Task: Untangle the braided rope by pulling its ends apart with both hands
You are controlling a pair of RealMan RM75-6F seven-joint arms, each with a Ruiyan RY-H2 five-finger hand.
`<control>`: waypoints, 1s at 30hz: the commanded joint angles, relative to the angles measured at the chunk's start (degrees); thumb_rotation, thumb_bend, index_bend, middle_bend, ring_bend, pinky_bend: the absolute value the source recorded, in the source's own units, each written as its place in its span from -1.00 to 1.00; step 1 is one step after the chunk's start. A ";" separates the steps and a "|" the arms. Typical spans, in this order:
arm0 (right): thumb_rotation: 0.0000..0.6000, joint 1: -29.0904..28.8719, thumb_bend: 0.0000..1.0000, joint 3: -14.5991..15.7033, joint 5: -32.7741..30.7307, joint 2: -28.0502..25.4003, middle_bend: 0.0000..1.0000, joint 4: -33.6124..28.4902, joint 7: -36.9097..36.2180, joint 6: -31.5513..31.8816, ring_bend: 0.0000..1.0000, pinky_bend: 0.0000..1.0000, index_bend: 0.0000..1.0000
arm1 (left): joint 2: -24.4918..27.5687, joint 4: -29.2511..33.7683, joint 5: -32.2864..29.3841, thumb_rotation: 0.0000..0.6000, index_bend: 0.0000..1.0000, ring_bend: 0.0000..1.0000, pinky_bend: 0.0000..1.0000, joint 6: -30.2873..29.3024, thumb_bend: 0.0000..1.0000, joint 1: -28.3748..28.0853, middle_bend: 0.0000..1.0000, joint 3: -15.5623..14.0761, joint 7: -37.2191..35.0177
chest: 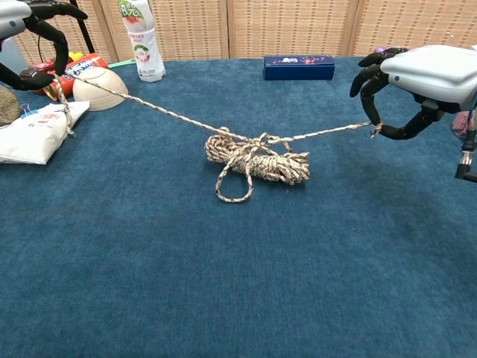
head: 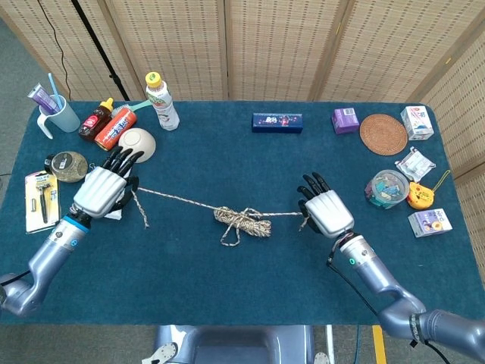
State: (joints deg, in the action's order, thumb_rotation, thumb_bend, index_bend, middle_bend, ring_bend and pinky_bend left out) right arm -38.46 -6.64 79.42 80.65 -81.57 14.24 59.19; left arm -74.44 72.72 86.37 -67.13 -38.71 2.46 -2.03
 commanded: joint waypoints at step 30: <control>1.00 4.49 -0.09 -0.54 -2.85 -5.49 -0.51 1.95 -1.72 2.55 -0.94 -1.00 0.31 | 7.66 -5.12 -4.17 1.00 0.36 -1.00 -1.00 -3.04 0.01 8.38 -0.85 1.63 -4.50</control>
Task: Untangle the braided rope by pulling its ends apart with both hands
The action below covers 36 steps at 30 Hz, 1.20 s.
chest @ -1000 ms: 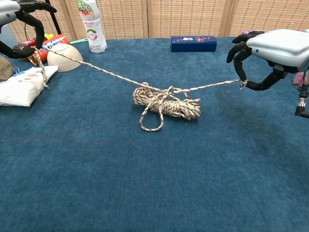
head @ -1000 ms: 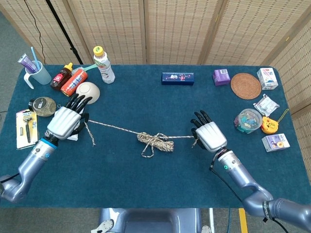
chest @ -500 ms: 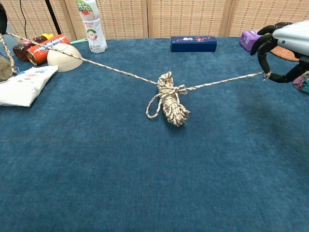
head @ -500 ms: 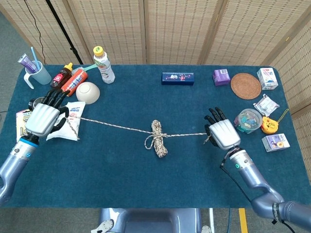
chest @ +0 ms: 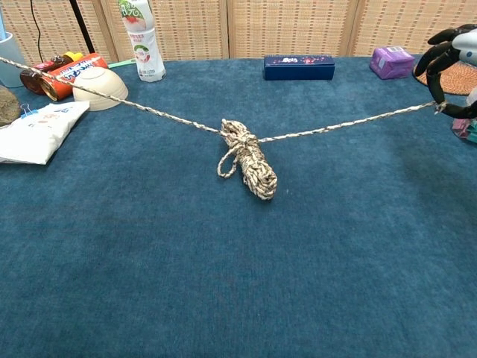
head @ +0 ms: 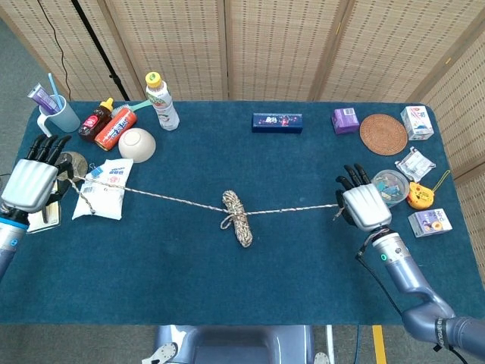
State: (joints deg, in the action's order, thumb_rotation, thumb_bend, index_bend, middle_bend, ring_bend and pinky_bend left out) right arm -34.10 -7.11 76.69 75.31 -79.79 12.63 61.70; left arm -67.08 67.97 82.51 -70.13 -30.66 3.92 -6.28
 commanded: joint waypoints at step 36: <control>1.00 1.67 -0.09 -1.27 -0.58 -2.69 -0.50 1.65 -1.71 0.62 -0.93 -1.00 0.32 | 2.52 -5.47 -3.48 1.00 0.37 -1.00 -1.00 2.42 0.01 3.89 -0.85 2.69 -2.20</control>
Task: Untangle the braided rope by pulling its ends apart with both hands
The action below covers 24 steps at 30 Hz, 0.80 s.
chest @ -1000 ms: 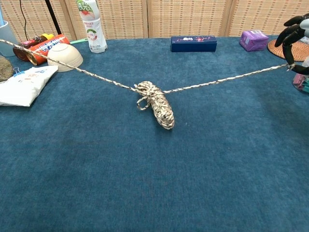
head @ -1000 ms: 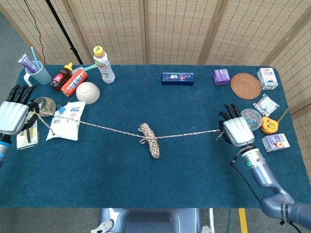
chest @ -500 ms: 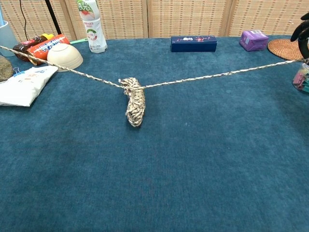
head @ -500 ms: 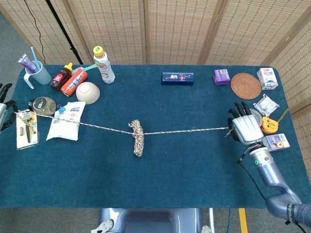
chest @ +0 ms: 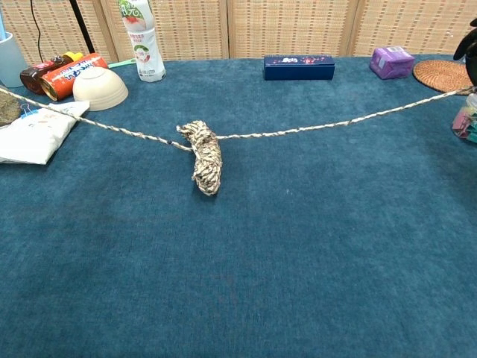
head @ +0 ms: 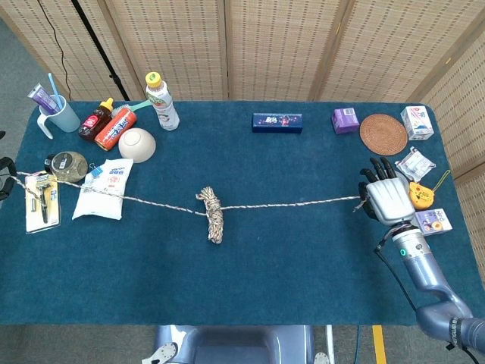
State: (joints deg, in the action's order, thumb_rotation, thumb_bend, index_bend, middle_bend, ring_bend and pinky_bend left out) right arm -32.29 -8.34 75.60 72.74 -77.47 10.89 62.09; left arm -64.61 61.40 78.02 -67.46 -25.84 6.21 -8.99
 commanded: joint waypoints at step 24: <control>1.00 -4.20 -0.22 -0.90 3.79 0.72 -0.99 -9.88 1.92 -2.05 -1.00 -1.00 -0.70 | 0.06 22.48 6.00 1.00 -0.55 -1.00 -1.00 5.18 -0.19 -9.69 -0.95 1.49 12.64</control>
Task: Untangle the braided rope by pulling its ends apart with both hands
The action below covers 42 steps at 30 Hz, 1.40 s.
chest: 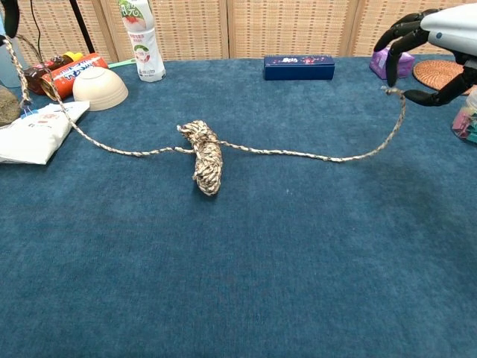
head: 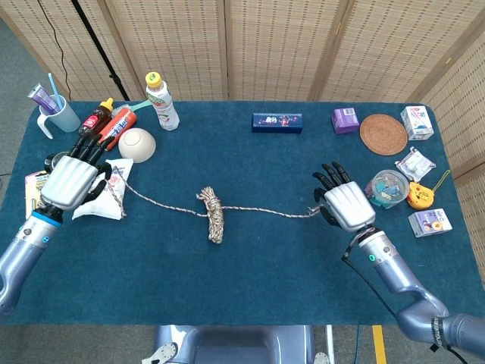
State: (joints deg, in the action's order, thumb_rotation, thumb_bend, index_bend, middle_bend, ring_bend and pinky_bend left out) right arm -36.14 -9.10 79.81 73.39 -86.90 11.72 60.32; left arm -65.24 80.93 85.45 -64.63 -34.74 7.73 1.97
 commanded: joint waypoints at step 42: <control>1.00 21.99 -0.66 6.20 -4.38 -9.21 -1.00 -10.69 4.46 22.98 -1.00 -1.00 -0.66 | 8.92 13.80 -2.99 1.00 -0.60 -1.00 -1.00 -27.97 -0.49 29.89 -0.92 -9.91 0.45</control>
State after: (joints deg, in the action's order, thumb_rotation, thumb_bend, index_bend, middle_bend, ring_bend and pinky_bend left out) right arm -15.22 -3.75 74.70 64.46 -96.91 16.02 82.29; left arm -56.34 94.37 81.65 -91.47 -6.15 -1.28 3.04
